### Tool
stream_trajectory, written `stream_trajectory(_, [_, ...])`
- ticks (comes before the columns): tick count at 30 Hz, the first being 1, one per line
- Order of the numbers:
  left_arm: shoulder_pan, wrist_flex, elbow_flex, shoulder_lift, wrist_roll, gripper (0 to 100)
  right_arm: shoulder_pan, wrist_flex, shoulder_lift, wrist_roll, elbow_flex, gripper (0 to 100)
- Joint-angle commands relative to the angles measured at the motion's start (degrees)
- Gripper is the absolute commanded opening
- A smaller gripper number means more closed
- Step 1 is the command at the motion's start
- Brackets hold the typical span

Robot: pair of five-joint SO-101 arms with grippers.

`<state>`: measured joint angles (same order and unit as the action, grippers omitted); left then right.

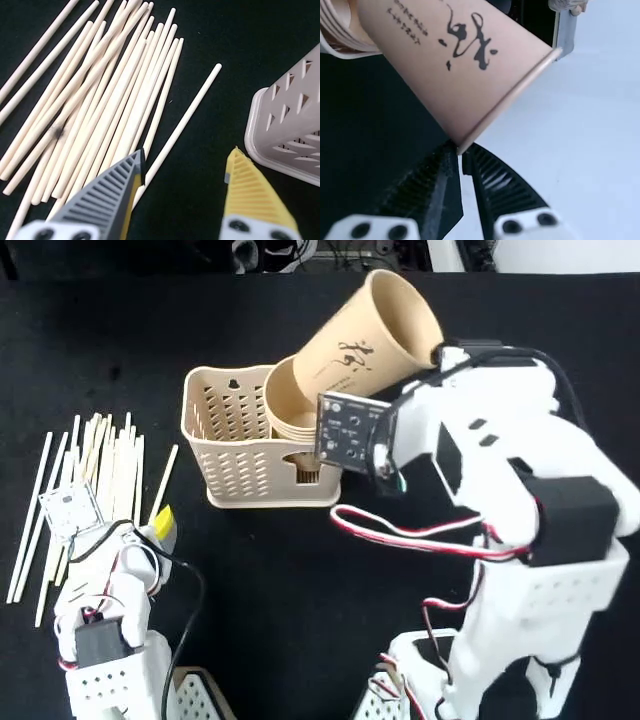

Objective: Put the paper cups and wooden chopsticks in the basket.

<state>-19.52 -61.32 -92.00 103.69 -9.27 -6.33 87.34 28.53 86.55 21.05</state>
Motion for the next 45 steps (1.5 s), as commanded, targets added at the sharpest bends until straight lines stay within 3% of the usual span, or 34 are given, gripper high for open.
stream_trajectory(1, [0.6, 0.9, 0.2, 0.4, 0.5, 27, -1.1, -1.6, -0.7, -0.7, -0.1, 1.2])
stream_trajectory(18, [0.6, 0.9, 0.2, 0.4, 0.5, 27, -1.3, -1.8, -6.6, -0.8, -0.1, 1.2])
stream_trajectory(30, [0.6, 0.9, 0.2, 0.4, 0.5, 27, -7.5, 2.9, -6.5, -0.8, -0.1, 1.2])
stream_trajectory(39, [0.6, 0.9, 0.2, 0.4, 0.5, 27, -7.6, 5.0, -6.6, -4.7, -0.5, 1.6])
stream_trajectory(45, [0.6, 0.9, 0.2, 0.4, 0.5, 27, -7.4, 5.8, -6.4, -6.6, 0.0, 7.3])
